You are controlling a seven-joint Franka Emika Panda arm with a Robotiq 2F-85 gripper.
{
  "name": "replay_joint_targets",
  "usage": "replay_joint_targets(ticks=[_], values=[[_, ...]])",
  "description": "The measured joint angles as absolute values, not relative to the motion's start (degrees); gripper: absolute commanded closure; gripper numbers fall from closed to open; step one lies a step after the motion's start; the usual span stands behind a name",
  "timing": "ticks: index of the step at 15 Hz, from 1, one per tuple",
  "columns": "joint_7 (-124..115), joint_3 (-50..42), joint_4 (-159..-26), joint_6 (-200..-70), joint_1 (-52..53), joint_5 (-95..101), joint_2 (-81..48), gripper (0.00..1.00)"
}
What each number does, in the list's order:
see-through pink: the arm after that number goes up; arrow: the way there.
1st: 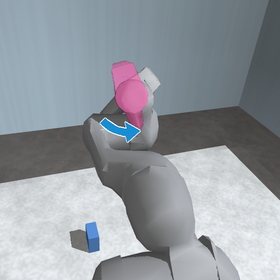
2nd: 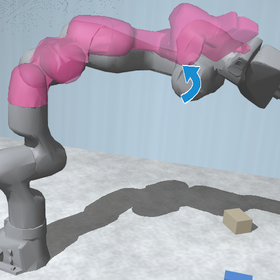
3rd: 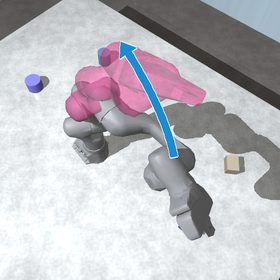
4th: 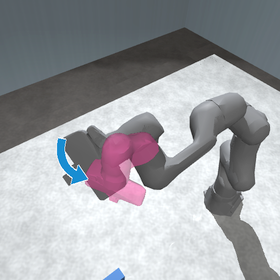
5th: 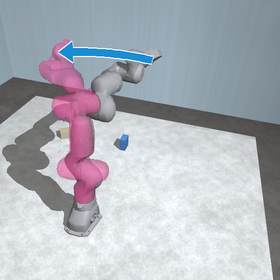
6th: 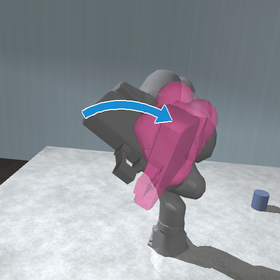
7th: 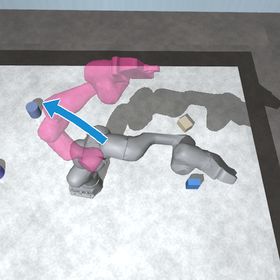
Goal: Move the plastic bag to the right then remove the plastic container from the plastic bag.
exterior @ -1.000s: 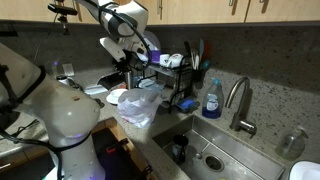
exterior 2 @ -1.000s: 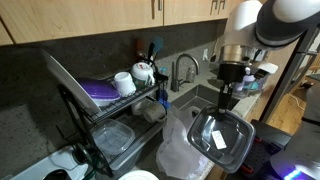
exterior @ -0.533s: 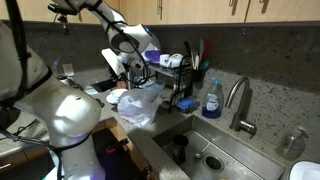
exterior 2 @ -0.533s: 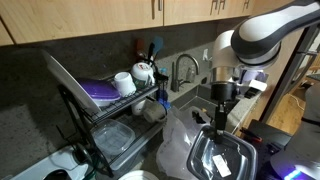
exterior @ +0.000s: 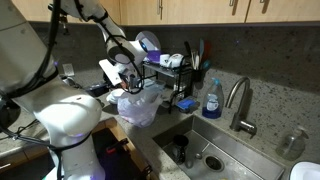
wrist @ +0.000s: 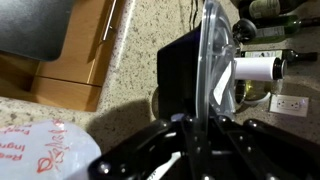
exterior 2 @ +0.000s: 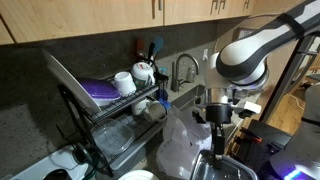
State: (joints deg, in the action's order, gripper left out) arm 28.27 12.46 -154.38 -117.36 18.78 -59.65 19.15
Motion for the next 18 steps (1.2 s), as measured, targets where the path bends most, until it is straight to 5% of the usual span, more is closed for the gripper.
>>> replay_joint_targets(ticks=[18], values=[[38.29,18.24,-151.90,-124.54,19.56,-64.34,-0.46,0.97]])
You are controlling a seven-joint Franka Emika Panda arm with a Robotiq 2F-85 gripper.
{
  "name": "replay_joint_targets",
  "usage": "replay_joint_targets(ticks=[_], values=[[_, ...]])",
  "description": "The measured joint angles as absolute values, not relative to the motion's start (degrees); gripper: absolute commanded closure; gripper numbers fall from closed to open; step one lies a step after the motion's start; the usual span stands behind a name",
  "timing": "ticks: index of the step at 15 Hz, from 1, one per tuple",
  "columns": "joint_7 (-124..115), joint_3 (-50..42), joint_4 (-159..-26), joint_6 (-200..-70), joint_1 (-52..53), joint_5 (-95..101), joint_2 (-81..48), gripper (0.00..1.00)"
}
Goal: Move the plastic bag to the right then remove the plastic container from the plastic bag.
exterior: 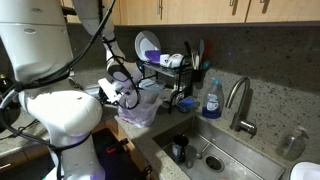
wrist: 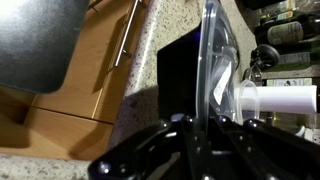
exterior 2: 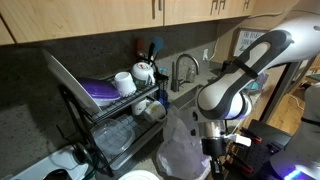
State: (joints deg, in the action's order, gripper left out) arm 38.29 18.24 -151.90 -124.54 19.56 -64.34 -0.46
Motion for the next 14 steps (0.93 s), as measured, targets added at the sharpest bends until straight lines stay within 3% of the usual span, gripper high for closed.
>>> replay_joint_targets(ticks=[14], values=[[37.85,19.02,-147.53,-138.20,20.06,-64.24,-11.82,0.97]])
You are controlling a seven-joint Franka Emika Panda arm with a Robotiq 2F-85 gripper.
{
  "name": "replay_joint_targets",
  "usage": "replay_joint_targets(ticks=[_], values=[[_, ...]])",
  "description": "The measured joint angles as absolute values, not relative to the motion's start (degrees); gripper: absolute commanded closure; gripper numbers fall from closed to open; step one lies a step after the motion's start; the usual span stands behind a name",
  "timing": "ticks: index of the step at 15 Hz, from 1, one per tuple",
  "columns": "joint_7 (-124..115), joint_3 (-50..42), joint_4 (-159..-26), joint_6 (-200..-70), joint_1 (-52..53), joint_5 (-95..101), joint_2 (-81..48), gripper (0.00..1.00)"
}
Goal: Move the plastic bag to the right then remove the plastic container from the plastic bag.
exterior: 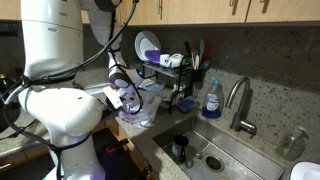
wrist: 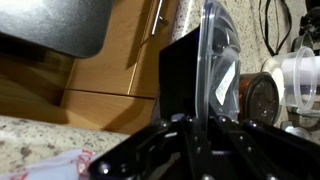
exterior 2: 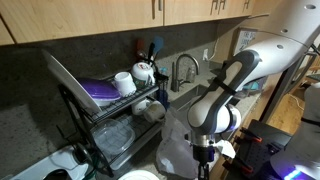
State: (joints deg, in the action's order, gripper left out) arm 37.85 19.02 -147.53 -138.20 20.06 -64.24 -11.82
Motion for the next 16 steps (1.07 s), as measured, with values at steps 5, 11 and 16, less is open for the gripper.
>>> replay_joint_targets(ticks=[5,11,16], values=[[37.81,19.60,-145.55,-138.20,20.13,-64.12,-13.56,0.97],[37.81,20.86,-142.95,-138.14,20.33,-64.11,-16.46,0.97],[37.81,21.76,-140.39,-137.89,20.84,-64.11,-19.20,0.97]])
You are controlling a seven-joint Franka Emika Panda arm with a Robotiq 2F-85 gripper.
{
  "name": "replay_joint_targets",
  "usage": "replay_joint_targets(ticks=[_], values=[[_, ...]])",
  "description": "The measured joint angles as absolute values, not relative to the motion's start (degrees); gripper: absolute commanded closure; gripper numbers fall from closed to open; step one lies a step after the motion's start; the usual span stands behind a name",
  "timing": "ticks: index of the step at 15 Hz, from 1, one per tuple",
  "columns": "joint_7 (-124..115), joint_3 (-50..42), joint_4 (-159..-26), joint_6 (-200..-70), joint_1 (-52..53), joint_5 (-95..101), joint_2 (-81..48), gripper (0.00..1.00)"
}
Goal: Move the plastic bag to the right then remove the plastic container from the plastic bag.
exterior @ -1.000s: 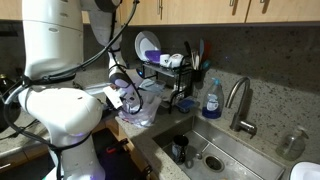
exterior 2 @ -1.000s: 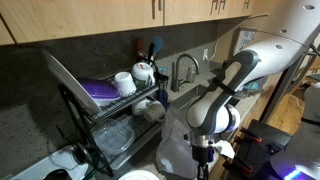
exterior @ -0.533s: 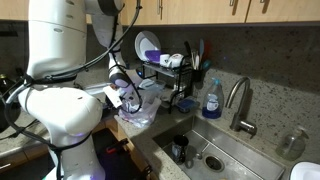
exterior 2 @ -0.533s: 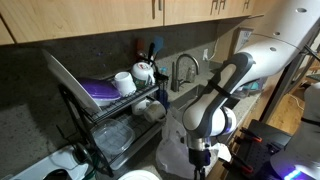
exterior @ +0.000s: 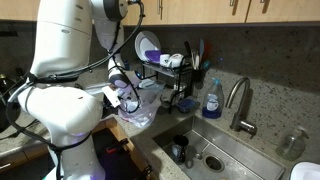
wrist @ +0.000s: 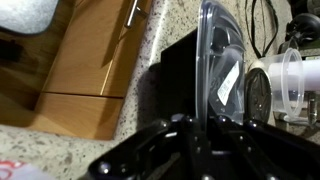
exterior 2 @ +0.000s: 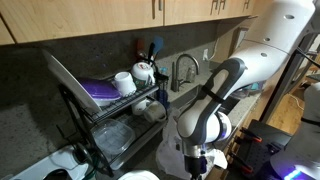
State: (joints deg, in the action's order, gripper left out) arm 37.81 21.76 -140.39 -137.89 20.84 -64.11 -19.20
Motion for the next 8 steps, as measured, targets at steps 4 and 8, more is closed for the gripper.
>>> replay_joint_targets(ticks=[4,8], values=[[37.81,22.12,-138.77,-137.73,21.40,-63.98,-20.84,0.97],[37.81,22.12,-138.30,-137.70,21.56,-63.33,-21.21,0.61]])
